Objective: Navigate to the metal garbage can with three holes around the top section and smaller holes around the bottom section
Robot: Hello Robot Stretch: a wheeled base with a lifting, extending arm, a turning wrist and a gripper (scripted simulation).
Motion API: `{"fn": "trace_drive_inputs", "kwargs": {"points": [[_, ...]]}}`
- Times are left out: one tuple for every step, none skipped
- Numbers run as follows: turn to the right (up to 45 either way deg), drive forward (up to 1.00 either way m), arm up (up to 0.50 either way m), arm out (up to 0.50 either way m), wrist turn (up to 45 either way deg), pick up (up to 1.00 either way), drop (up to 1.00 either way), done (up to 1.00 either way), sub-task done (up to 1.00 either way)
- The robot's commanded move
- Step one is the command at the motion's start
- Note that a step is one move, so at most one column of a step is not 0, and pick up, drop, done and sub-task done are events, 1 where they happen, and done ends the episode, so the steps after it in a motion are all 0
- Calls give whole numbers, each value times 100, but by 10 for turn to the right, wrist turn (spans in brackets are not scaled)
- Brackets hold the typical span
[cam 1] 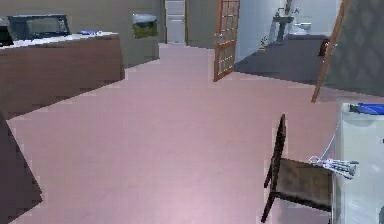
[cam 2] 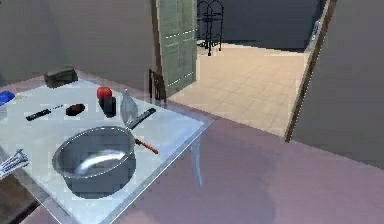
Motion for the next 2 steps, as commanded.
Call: {"fn": "trace_drive_inputs", "kwargs": {"points": [[0,100,0,0,0,0,0,0,0],[90,0,0,0,0,0,0,0,0]]}}
